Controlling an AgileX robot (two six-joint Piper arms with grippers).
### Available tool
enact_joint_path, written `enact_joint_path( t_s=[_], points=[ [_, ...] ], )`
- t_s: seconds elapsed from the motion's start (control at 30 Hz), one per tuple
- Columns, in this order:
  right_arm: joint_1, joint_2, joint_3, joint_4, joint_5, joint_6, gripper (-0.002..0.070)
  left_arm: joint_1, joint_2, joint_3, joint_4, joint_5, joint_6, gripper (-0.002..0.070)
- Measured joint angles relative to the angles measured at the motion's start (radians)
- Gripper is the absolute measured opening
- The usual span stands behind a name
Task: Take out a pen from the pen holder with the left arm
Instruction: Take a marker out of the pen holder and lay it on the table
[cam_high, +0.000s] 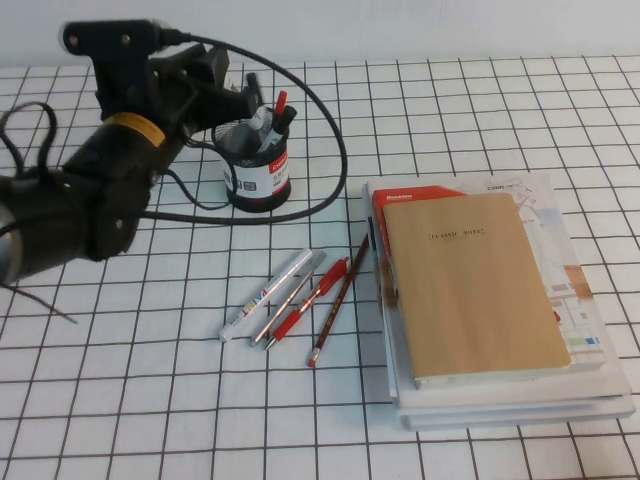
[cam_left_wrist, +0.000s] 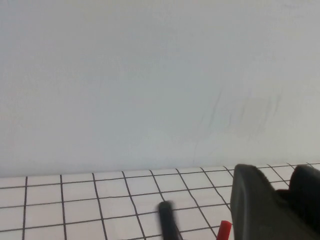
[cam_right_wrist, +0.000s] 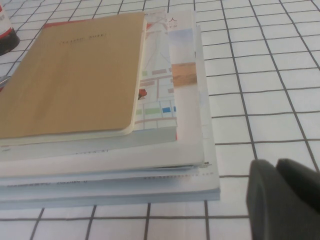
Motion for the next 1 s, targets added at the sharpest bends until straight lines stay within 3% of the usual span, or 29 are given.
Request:
enact_joint_path(
  t_s=[0.2, 0.47, 0.67, 1.0],
  points=[
    [0.000, 0.000, 0.000, 0.000, 0.000, 0.000, -0.0015, 0.000, -0.139, -0.017, 0.081, 0.230, 0.009, 0.0112],
    [0.000, 0.000, 0.000, 0.000, 0.000, 0.000, -0.0015, 0.000, -0.210, -0.238, 0.145, 0.900, 0.029, 0.0112],
    [0.000, 0.000, 0.000, 0.000, 0.000, 0.000, -0.0015, 0.000, -0.210, -0.361, 0.085, 1.256, 0.219, 0.0111],
    [0.000, 0.000, 0.000, 0.000, 0.000, 0.000, -0.0015, -0.038, -0.129, -0.453, -0.010, 1.624, 0.367, 0.0111]
  ],
)
